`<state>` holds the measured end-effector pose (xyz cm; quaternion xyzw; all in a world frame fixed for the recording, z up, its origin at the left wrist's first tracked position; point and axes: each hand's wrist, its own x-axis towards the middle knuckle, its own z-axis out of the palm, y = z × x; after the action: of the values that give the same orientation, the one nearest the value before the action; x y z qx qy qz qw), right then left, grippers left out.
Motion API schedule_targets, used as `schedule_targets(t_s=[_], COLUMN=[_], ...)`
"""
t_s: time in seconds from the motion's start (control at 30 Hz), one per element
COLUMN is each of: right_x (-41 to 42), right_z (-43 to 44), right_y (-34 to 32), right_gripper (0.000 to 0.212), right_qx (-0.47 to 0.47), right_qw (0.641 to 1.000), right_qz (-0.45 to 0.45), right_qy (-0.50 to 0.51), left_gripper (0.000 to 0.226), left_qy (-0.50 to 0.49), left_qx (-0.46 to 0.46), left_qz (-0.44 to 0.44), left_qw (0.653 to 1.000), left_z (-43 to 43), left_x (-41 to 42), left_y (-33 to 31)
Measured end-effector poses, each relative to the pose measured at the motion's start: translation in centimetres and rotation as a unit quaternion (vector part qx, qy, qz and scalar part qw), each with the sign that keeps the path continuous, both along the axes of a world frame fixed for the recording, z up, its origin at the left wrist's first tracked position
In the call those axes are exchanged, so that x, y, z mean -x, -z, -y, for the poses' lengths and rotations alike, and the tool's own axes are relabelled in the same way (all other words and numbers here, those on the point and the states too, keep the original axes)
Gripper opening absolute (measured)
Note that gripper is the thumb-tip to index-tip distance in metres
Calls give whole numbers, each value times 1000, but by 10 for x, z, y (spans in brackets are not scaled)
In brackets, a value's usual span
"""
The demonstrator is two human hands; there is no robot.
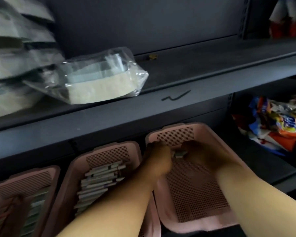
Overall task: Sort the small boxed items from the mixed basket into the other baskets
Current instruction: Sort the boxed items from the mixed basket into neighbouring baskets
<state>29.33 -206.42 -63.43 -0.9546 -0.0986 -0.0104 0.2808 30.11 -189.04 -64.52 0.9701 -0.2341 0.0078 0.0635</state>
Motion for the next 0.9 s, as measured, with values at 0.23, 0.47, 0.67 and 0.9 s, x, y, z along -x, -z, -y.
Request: schedule_targets(t_s=[0.23, 0.47, 0.67, 0.9], right_x=[-13, -13, -15, -14], right_z=[-15, -21, -17, -25], right_y=[51, 58, 62, 48], right_gripper=[54, 57, 37, 52], right_qx=[209, 199, 204, 247], right_qw=[972, 966, 971, 955], right_qz=[-89, -140, -109, -156], right_qy=[54, 87, 59, 48], left_gripper=[47, 34, 35, 32], left_qy=[-33, -37, -23, -37], left_qx=[-200, -122, -81, -7], left_qz=[14, -59, -112, -144], left_qw=[979, 990, 990, 989], left_z=[24, 30, 27, 25], left_x=[-26, -27, -25, -26], left_y=[5, 12, 7, 9])
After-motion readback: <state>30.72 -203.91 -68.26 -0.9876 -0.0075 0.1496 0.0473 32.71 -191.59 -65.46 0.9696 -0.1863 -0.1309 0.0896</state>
